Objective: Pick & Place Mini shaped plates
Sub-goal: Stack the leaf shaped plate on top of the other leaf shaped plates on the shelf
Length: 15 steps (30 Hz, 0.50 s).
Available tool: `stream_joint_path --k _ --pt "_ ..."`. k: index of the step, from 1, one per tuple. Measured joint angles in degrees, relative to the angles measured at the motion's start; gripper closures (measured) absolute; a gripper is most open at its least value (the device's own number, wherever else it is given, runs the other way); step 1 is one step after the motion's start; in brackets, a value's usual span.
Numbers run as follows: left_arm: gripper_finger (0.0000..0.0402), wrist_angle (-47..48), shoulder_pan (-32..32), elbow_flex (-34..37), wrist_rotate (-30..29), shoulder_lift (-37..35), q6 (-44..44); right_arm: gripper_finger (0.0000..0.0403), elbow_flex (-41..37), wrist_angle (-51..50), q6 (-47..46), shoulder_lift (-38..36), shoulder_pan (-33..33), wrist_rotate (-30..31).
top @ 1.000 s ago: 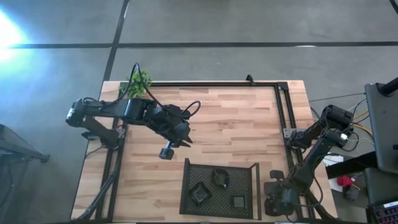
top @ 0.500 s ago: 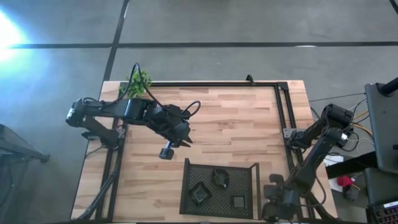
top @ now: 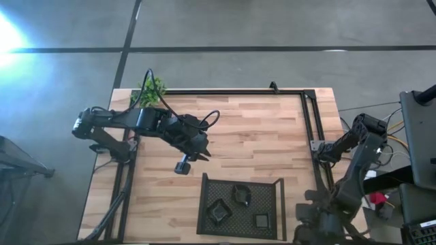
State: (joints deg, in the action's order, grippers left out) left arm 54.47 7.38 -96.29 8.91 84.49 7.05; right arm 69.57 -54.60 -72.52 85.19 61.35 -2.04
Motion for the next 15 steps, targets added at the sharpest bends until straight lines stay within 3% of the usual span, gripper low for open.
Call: stream_joint_path --k 6,15 --pt "0.0339 0.0 0.0 0.0 0.0 0.0 0.0 0.0395 11.3 -16.3 -5.6 0.0 0.0 3.0" --pt "0.0339 0.0 0.0 0.0 0.0 0.0 -0.1 0.0395 20.1 -23.2 -5.7 0.1 -2.2 25.3"
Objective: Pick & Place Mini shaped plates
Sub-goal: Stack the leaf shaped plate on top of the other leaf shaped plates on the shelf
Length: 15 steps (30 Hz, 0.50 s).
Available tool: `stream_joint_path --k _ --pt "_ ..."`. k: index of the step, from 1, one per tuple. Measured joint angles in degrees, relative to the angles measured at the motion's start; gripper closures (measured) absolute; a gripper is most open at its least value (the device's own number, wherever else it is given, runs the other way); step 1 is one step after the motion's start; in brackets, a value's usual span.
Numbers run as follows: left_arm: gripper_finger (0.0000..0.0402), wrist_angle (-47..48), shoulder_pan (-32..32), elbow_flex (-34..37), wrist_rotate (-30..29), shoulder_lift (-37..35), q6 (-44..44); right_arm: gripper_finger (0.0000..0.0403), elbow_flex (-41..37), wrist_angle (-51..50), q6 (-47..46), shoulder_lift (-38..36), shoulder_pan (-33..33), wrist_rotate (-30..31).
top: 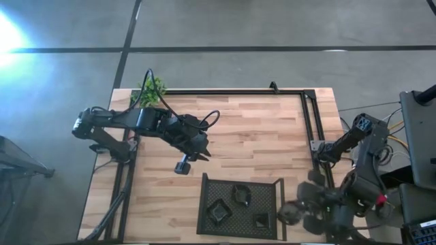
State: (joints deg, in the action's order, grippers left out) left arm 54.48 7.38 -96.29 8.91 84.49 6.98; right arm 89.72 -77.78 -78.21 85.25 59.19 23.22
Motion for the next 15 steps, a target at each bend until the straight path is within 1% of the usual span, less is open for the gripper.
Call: stream_joint_path --k 3,5,10,15 --pt "0.0339 0.0 0.0 0.0 0.0 0.0 -0.1 0.0395 0.7 0.1 -4.2 0.0 -2.8 7.8" --pt "0.0339 0.0 0.0 0.0 0.0 0.0 -0.6 0.0395 0.5 0.1 -8.8 0.0 -5.2 10.7" --pt "0.0339 0.0 0.0 0.0 0.0 0.0 -1.8 0.0395 -1.4 1.4 -22.9 0.1 -12.3 11.3" --pt "0.0339 0.0 0.0 0.0 0.0 -0.1 -3.1 0.0395 -1.8 7.0 -27.2 0.0 -18.3 11.1"
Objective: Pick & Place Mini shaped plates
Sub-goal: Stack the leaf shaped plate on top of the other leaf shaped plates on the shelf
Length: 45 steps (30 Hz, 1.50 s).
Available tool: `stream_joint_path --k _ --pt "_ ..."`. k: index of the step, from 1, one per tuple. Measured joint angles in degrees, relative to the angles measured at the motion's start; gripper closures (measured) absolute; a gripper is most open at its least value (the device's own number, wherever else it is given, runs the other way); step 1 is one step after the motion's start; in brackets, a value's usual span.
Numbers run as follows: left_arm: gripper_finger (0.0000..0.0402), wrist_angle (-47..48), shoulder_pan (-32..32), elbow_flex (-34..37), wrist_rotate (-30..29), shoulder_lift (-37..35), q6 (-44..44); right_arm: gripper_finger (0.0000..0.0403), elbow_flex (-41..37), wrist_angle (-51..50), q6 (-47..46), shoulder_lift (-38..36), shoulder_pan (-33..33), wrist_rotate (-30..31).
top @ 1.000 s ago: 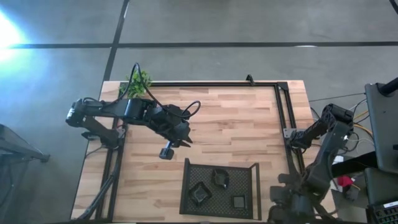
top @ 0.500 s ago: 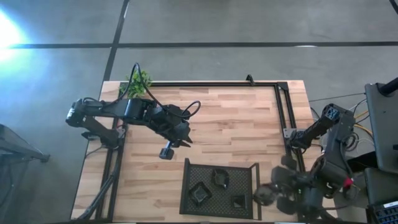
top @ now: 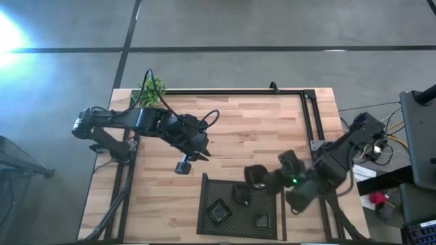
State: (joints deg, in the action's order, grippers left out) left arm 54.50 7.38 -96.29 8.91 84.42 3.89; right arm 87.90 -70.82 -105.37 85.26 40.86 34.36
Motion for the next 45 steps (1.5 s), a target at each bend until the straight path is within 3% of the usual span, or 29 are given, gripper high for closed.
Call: stream_joint_path --k 6,13,19,35,41,45 --pt "0.0339 0.0 0.0 0.0 0.0 0.0 -1.1 0.0394 0.0 10.5 -2.8 1.4 -4.0 -0.1" --pt "0.0339 0.6 0.0 0.0 0.0 -0.7 -1.3 0.0394 0.0 11.1 -7.2 5.4 -5.9 -4.4" --pt "0.0339 0.6 0.0 0.0 0.0 -1.1 -0.8 0.0394 0.1 11.1 2.1 7.7 -8.8 -10.4" --pt "0.0339 0.7 0.0 0.0 0.0 -1.1 -0.7 0.0394 0.6 7.8 87.2 8.3 -20.1 -33.1" --pt "0.0339 0.6 0.0 0.0 0.0 -1.1 -0.7 0.0394 0.6 6.3 111.3 8.4 -26.3 -41.6" --pt "0.0339 0.6 0.0 0.0 0.0 -1.1 -0.7 0.0394 0.3 6.3 125.3 8.7 -28.9 -42.3"
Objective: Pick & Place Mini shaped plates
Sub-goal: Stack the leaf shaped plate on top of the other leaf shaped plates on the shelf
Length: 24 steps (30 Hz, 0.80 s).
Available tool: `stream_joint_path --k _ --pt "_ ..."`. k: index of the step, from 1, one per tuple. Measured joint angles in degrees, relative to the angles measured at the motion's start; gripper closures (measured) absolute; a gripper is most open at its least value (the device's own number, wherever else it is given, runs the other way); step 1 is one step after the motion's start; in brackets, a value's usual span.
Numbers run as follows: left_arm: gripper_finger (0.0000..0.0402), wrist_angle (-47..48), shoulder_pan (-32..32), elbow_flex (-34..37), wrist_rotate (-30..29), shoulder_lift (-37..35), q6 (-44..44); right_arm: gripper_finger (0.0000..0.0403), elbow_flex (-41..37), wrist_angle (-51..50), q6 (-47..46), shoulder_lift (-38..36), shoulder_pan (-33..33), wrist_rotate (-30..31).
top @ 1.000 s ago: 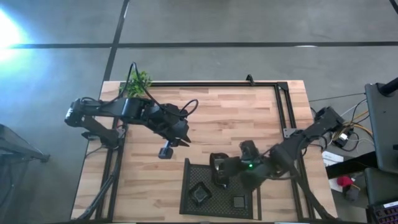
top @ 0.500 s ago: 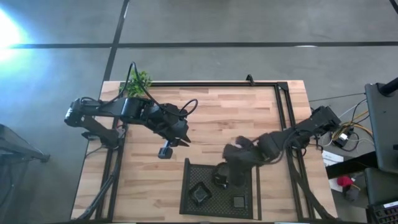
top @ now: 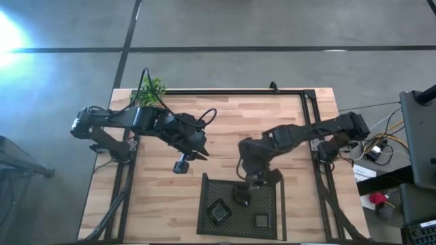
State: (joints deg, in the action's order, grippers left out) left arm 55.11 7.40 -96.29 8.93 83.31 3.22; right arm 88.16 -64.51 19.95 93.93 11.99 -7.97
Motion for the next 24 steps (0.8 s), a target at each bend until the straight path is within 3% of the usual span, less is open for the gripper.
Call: stream_joint_path --k 9,15,20,24 --pt "0.0339 -0.1 0.0 0.0 0.0 0.0 1.7 0.0394 -0.7 3.4 18.2 1.1 -2.5 0.0" --pt "0.0339 -0.2 0.0 0.0 -0.7 0.0 1.7 0.0394 0.0 1.6 23.5 5.9 -2.5 -0.2" --pt "0.0339 -0.2 0.0 0.0 -2.1 0.0 2.2 0.0394 1.5 0.4 26.6 10.1 -2.5 -5.4" --pt "0.0339 -0.2 0.0 0.0 -2.7 0.0 2.4 0.0394 3.0 0.5 28.0 13.5 -1.6 -6.1"
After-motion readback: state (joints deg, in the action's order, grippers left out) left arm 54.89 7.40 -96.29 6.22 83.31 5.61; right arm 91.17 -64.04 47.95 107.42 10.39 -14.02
